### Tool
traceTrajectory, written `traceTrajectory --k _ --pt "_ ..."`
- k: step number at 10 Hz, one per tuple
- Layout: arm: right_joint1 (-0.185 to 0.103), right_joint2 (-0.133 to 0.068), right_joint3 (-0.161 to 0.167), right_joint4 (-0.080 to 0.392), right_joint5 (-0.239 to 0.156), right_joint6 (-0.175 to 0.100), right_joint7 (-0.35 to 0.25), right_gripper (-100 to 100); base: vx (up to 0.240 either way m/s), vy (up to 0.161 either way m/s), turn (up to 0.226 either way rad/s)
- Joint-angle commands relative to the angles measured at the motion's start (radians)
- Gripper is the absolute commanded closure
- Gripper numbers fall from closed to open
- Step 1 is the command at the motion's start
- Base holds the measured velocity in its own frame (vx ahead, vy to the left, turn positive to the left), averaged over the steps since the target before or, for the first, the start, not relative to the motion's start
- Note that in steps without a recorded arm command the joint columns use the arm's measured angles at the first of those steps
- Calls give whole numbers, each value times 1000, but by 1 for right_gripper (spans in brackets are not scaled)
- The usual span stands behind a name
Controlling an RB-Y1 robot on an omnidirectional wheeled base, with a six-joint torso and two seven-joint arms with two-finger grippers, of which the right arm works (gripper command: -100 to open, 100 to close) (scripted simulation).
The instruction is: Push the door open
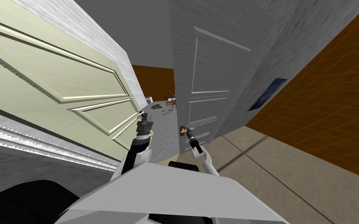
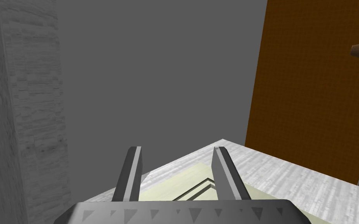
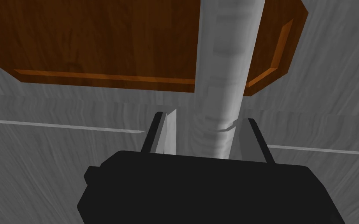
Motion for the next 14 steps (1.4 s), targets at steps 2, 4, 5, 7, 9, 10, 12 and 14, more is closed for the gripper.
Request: traceTrajectory --k 2,4,5,7,9,10,12,14 --pt "1 0 0 0 0 0 0 100 -17 -6 9" --pt "1 0 0 0 0 0 0 100 0 0 0" --pt "1 0 0 0 0 0 0 100 0 0 0" --pt "-10 -6 -25 6 -2 1 6 100 110 86 -52" --pt "-14 -9 -43 12 -3 1 10 100 125 94 -33" --pt "-15 -10 -50 14 -4 1 12 100 124 131 -52" --pt "-21 -13 -73 22 -6 2 17 100 149 144 -52" --pt "-27 -15 -99 30 -8 2 23 100 151 141 -58"
